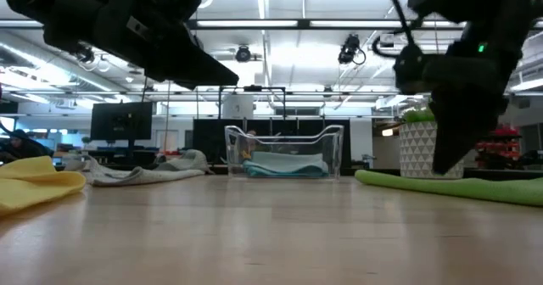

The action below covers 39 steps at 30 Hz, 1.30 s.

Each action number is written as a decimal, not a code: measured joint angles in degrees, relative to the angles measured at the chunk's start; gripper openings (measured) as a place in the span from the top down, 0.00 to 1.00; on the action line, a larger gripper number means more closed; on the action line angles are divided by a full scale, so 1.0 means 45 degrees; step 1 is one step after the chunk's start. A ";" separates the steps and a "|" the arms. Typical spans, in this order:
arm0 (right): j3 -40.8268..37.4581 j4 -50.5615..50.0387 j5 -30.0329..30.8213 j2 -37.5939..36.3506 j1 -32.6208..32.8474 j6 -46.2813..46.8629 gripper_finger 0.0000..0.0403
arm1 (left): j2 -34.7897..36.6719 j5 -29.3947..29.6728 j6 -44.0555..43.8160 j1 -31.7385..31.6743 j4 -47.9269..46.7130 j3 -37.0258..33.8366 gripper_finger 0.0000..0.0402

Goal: Fold microfiber towels
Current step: Fold the green microfiber towel

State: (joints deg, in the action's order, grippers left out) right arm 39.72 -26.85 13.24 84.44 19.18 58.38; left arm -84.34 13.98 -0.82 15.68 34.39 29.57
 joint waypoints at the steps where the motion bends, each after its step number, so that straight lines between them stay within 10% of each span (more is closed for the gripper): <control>1: 0.0313 -0.0655 0.0056 -0.0079 0.0117 0.0054 1.00 | -0.0153 -0.0002 0.0000 0.0090 0.0002 0.0135 0.98; 12: 0.0977 -0.5945 -0.0638 -0.0345 0.1161 0.4785 0.99 | -0.2162 0.0533 -0.0010 0.1012 0.0010 0.1602 0.98; 26: 0.0011 0.1046 -0.0228 -0.0050 0.1338 0.2842 0.99 | -0.3171 0.0688 -0.0185 0.1424 0.0289 0.2209 0.99; 39: 0.1666 -0.6187 0.0407 -0.0343 0.3120 0.6344 0.99 | -0.3162 0.0709 -0.1080 0.2087 0.0209 0.2209 0.97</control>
State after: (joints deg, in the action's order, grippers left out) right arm 47.22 -54.69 15.07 82.89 33.22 86.93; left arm -98.56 17.17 -5.68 25.07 35.33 39.51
